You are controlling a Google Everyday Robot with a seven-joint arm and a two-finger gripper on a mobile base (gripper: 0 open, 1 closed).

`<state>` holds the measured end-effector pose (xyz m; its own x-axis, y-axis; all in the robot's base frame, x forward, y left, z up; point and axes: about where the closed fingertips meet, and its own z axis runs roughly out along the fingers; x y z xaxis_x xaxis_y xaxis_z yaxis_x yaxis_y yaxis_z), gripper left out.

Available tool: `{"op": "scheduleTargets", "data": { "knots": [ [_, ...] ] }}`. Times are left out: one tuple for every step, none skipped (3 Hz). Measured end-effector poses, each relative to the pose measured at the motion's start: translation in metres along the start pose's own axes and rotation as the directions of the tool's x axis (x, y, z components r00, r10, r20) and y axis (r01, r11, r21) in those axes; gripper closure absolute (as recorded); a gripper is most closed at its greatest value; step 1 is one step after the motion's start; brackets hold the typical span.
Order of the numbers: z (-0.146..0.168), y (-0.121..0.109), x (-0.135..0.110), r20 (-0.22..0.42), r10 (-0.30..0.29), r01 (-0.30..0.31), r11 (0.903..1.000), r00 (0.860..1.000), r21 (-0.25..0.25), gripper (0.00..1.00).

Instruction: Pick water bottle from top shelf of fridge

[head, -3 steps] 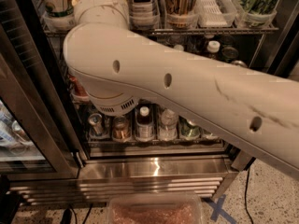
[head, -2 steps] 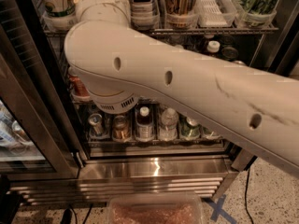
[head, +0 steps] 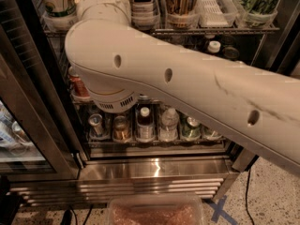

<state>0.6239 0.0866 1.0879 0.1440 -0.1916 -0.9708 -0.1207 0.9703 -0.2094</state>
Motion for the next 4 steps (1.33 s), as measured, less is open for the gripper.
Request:
{"op": "scheduleTargets", "data": {
  "knots": [
    [0.005, 0.004, 0.006, -0.018, 0.015, -0.015, 0.9999, 1.0, -0.005, 0.29],
    [0.008, 0.012, 0.009, -0.032, 0.028, -0.029, 0.999, 0.999, -0.034, 0.48],
    [0.011, 0.023, 0.012, -0.05, 0.031, -0.036, 0.9959, 0.998, -0.083, 0.71],
    [0.011, 0.023, 0.011, -0.049, 0.031, -0.035, 0.9956, 0.998, -0.086, 0.93]
  ]
}}
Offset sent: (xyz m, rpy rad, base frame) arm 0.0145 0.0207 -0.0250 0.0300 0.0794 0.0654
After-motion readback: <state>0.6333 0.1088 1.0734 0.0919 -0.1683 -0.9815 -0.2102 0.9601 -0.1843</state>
